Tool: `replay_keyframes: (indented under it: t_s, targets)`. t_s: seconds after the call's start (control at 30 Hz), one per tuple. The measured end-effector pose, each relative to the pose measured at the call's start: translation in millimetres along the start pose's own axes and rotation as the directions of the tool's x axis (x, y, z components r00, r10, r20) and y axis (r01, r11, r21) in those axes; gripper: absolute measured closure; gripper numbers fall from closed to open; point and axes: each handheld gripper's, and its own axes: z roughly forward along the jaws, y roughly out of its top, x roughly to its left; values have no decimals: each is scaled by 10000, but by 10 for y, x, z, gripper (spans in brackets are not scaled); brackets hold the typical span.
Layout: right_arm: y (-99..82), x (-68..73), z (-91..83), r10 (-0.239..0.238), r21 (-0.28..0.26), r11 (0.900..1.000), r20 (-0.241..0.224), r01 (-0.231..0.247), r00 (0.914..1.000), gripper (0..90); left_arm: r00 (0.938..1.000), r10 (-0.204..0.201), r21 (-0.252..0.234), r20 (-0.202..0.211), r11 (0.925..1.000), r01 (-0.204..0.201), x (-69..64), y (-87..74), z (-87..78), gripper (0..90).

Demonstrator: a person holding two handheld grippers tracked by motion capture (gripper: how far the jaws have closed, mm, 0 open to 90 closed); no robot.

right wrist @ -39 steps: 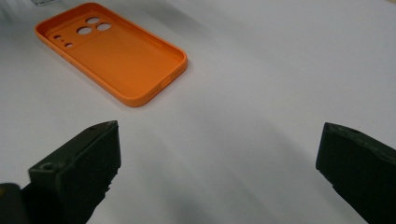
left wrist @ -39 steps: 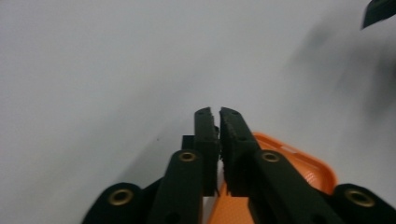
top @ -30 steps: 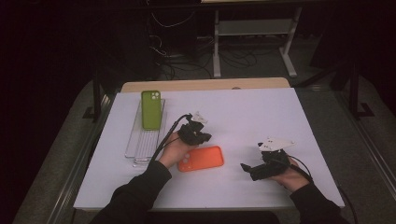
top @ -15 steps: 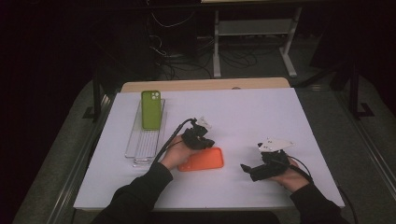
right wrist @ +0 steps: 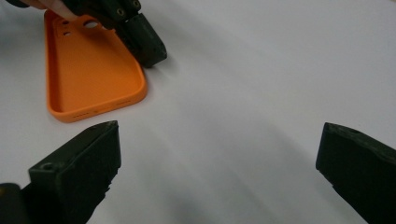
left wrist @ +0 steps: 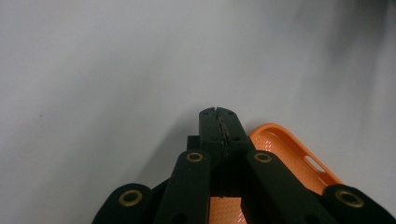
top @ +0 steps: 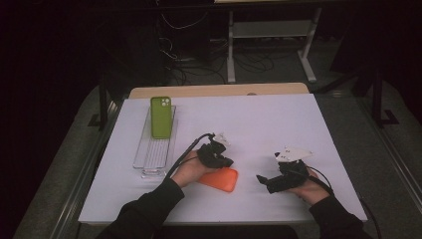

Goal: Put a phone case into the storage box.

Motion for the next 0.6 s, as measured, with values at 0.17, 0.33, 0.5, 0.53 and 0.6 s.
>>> replay_keyframes:
  t_s: [0.17, 0.33, 0.5, 0.53, 0.6]
  targets:
    - [2, -1, 0, -32, -28, 10000, 9, 32, 10000, 0, 9996, -245, -391, 147, 9989, 251, -1, 15, -76, 844]
    - [1, -8, -5, 5, -22, 10000, -2, -5, 10000, 0, 9999, 64, -851, 98, 9964, -55, -1, 35, -282, 637]
    - [4, -9, -9, 36, 22, 10000, -56, -36, 10000, 0, 10000, -18, -1276, 7, 9918, 19, 28, 2, -553, 450]
    - [5, -9, -8, 49, 24, 10000, -86, -49, 10000, 0, 10000, 10, -1356, -84, 9908, -22, 37, -15, -603, 415]
    - [8, -7, -5, 54, 78, 10000, -126, -53, 9999, 0, 9999, 2, -1428, -158, 9897, -25, 57, -54, -691, 358]
